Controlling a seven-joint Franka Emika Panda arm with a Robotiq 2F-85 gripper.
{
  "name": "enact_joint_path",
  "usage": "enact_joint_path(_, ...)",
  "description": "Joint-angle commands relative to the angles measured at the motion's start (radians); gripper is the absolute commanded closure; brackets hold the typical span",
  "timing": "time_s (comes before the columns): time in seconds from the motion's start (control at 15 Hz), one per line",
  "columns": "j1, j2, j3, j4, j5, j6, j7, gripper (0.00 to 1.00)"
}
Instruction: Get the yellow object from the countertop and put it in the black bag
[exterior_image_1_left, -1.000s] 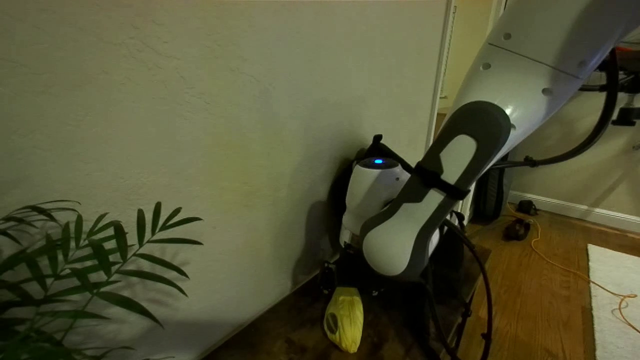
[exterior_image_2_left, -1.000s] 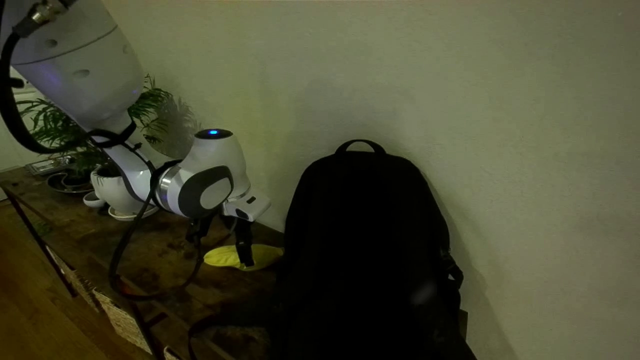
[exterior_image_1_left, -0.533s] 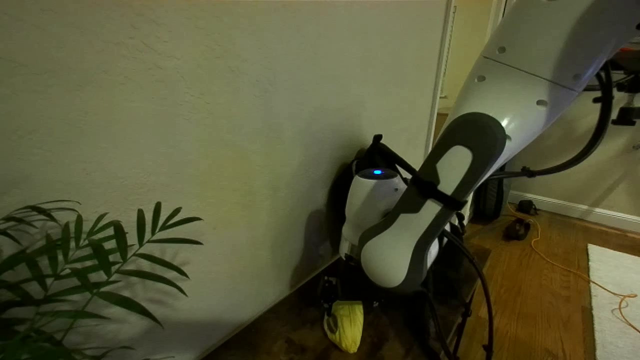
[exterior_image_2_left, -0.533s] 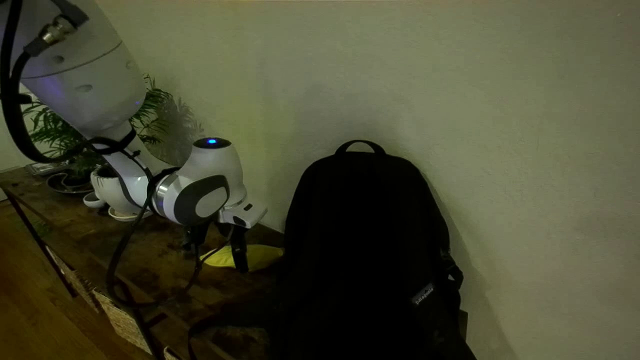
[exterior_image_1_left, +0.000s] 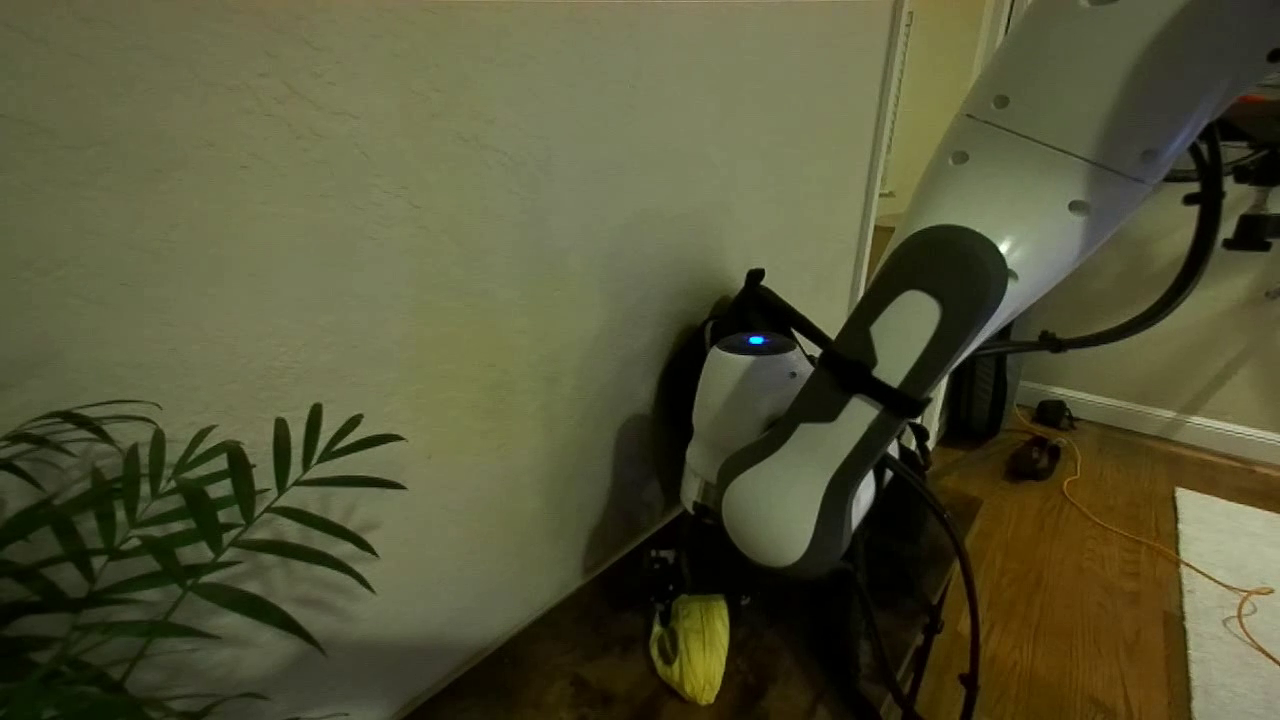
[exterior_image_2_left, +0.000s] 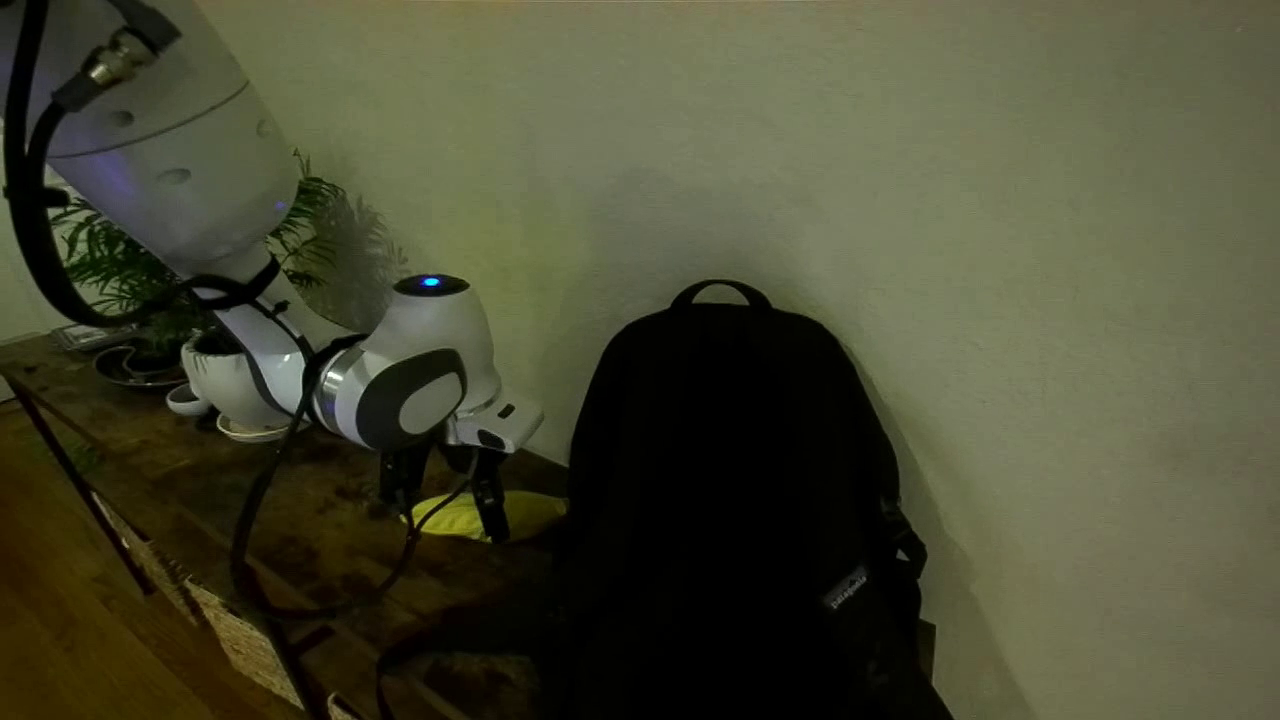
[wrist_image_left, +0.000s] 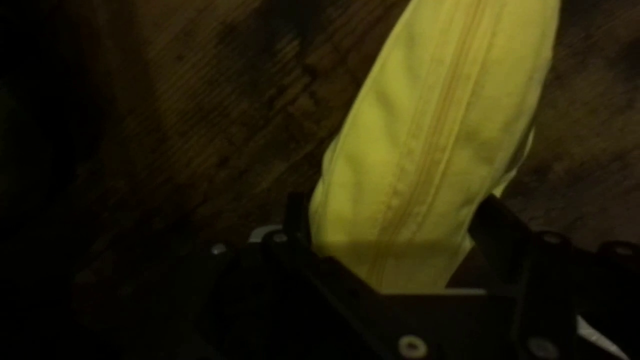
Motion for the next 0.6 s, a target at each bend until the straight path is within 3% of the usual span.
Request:
enact_joint_path(0.0,0.0,0.004,-0.005,0.01,0.029,0.004,-0.041,0.46)
enact_joint_path(0.2,-0.005,0.009,-0.002,0.016,0.029,0.001,-0.046,0.66)
enact_joint_path(0.33,-0.009,0.012,0.001,0.019,0.03,0.0,-0.051,0.69)
enact_joint_path(0.53,-0.005,-0.001,-0.002,0.018,0.03,-0.017,-0.058,0.86)
